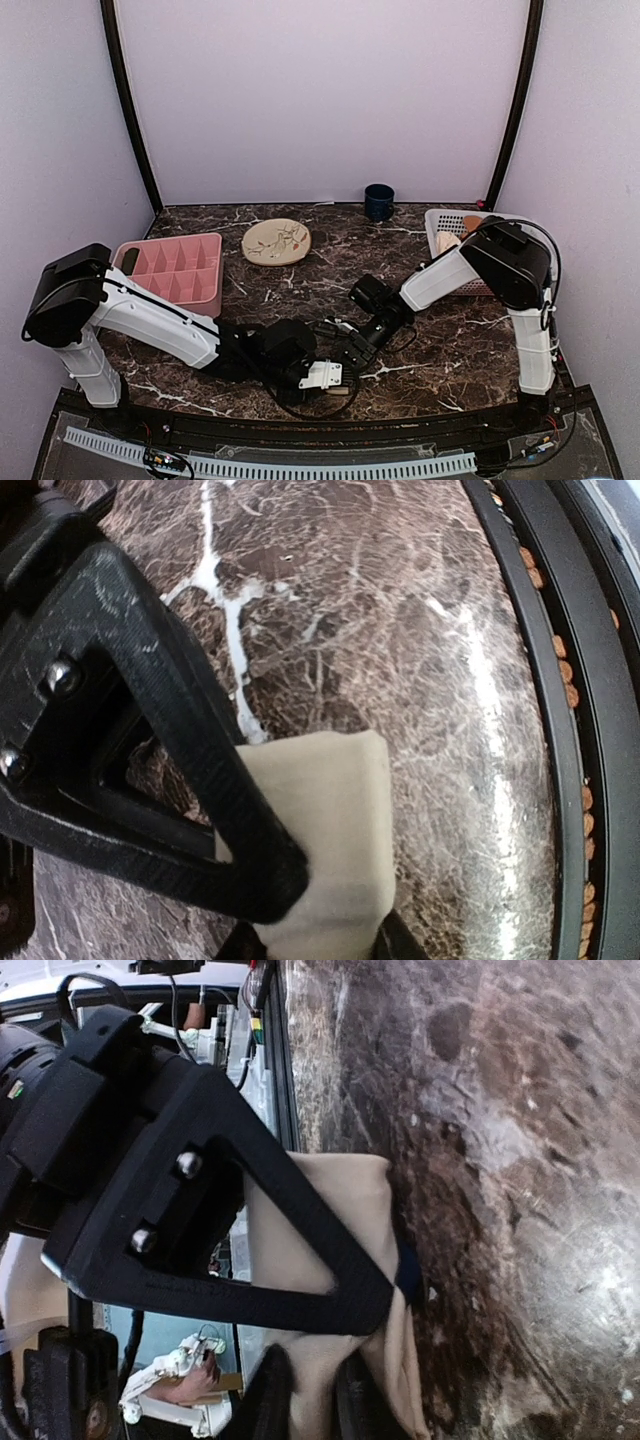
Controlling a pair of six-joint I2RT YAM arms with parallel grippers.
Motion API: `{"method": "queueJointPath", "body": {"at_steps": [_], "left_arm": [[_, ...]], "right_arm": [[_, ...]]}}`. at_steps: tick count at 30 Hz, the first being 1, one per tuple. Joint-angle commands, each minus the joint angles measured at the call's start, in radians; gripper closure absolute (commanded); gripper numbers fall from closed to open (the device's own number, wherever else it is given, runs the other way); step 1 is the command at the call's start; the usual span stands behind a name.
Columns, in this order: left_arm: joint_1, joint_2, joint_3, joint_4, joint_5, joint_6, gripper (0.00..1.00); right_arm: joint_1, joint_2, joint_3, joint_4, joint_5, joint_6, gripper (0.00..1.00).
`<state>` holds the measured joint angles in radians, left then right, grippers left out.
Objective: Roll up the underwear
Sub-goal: Pick up the underwear from the center of the board, then place the underwear in the storage box.
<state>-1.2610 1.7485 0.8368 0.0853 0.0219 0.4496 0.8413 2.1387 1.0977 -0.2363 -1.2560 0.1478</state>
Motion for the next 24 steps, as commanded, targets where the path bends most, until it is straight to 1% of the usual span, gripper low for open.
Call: {"method": "queueJointPath", "body": {"at_steps": [1, 3, 6, 7, 10, 14, 17, 19, 21, 24], "left_arm": [[-0.011, 0.052, -0.010, -0.116, 0.058, -0.041, 0.85], [-0.008, 0.033, -0.018, -0.135, 0.102, -0.069, 0.93], [0.003, -0.026, -0.046, -0.131, 0.142, -0.143, 1.00], [0.011, -0.047, -0.057, -0.124, 0.150, -0.181, 1.00], [0.065, -0.119, -0.066, -0.127, 0.209, -0.316, 1.00], [0.198, -0.239, -0.059, -0.134, 0.270, -0.493, 1.00], [0.309, -0.328, -0.036, -0.157, 0.292, -0.581, 1.00], [0.402, -0.379, -0.007, -0.195, 0.302, -0.614, 1.00], [0.490, -0.420, 0.027, -0.238, 0.301, -0.629, 1.00], [0.628, -0.453, 0.097, -0.322, 0.269, -0.624, 1.00]], "right_arm": [[-0.030, -0.020, -0.008, -0.027, 0.211, -0.060, 0.71], [-0.039, -0.071, -0.006, -0.029, 0.252, -0.058, 0.62], [-0.060, -0.164, 0.004, -0.033, 0.338, -0.050, 0.59], [-0.063, -0.196, 0.014, -0.043, 0.394, -0.053, 0.59], [-0.082, -0.283, 0.047, -0.065, 0.495, -0.065, 0.59], [-0.117, -0.403, 0.047, -0.060, 0.593, -0.047, 0.58], [-0.143, -0.483, 0.039, -0.045, 0.642, -0.029, 0.57], [-0.153, -0.531, 0.040, -0.043, 0.680, -0.031, 0.55], [-0.160, -0.583, 0.048, -0.054, 0.713, -0.038, 0.52], [-0.176, -0.628, 0.114, -0.116, 0.753, -0.052, 0.48]]}}
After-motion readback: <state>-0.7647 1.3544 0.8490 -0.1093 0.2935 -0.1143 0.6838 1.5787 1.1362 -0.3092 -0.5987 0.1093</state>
